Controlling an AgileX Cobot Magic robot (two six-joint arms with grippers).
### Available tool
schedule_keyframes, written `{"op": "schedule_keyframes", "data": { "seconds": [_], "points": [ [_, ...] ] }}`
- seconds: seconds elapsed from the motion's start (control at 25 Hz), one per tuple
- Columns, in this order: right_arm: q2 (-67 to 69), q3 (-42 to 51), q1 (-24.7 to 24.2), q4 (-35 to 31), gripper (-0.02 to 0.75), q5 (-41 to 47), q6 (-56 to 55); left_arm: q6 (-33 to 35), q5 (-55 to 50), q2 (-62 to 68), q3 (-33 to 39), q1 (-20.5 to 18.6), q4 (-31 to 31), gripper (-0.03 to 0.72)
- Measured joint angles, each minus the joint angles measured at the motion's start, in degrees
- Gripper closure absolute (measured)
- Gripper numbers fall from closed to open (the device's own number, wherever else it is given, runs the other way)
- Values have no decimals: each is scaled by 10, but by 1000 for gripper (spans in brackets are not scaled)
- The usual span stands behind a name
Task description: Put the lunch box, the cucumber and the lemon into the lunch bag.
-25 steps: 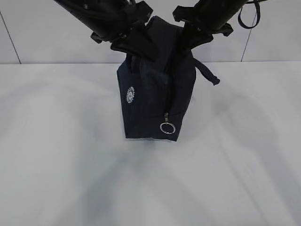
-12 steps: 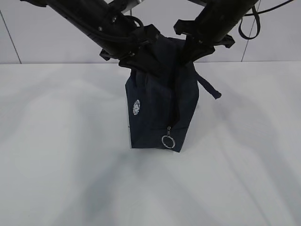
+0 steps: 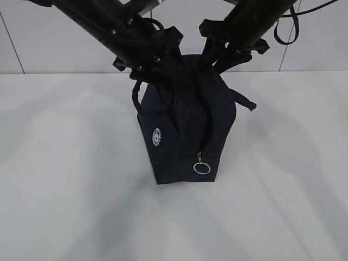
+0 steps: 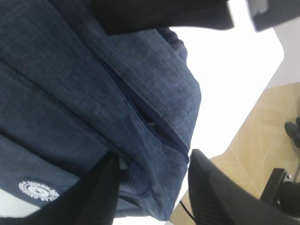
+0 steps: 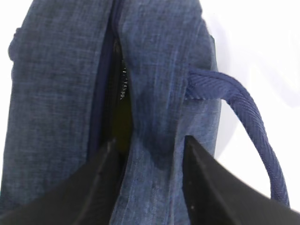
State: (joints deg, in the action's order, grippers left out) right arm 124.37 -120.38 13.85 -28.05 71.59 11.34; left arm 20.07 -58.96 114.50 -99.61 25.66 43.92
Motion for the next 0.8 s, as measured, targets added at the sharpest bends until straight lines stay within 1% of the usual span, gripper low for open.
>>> {"op": "schedule_keyframes", "data": {
  "seconds": [0.2,0.36,0.6,0.72,0.8],
  "points": [
    [-6,0,0,-3,374,0,0,-3,-35,-3,0,-23,-3,327],
    [-31,0,0,-4,372,0,0,-4,-38,-40,0,-41,-13,327],
    [-99,0,0,-19,371,0,18,3,-25,-116,0,-41,-86,337],
    [-149,0,0,-44,371,-13,40,11,-23,-156,0,-41,-103,363],
    [-186,0,0,-62,371,-29,59,21,-17,-184,0,-41,-104,377]
  ]
}}
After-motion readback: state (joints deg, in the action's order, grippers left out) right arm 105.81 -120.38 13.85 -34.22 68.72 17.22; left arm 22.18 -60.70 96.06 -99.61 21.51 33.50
